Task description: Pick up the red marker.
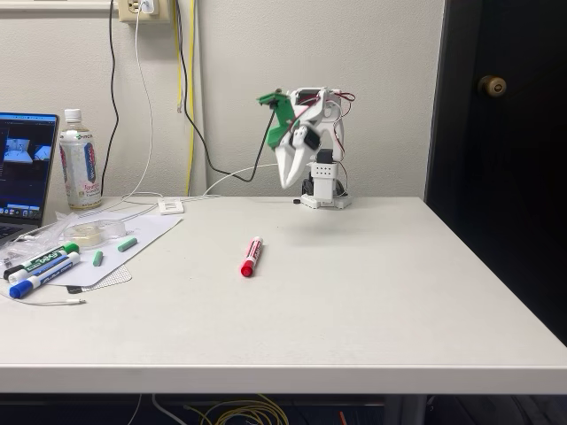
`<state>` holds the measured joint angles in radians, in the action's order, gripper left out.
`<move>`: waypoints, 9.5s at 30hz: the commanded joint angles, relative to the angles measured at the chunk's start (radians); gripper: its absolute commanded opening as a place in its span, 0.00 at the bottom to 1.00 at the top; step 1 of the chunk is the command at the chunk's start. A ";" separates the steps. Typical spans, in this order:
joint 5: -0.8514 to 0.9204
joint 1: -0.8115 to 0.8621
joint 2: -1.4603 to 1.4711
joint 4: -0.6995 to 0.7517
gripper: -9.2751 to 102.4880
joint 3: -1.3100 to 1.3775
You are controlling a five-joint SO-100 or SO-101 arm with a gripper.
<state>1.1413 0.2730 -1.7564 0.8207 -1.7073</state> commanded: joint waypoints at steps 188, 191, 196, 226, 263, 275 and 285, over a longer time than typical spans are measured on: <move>-1.190 -0.517 -0.308 0.508 0.09 0.299; -1.175 -0.502 -0.469 0.368 0.09 0.057; -1.152 -0.469 -0.548 0.308 0.09 -0.043; -1.104 -0.396 -0.785 0.155 0.09 -0.299; -0.534 -0.403 -0.865 0.462 0.09 -0.288; -0.210 -0.397 -0.641 0.551 0.09 -0.183; -0.189 -0.402 -0.580 0.457 0.09 -0.192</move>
<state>0.9587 -0.1197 -2.3409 1.3223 -1.9405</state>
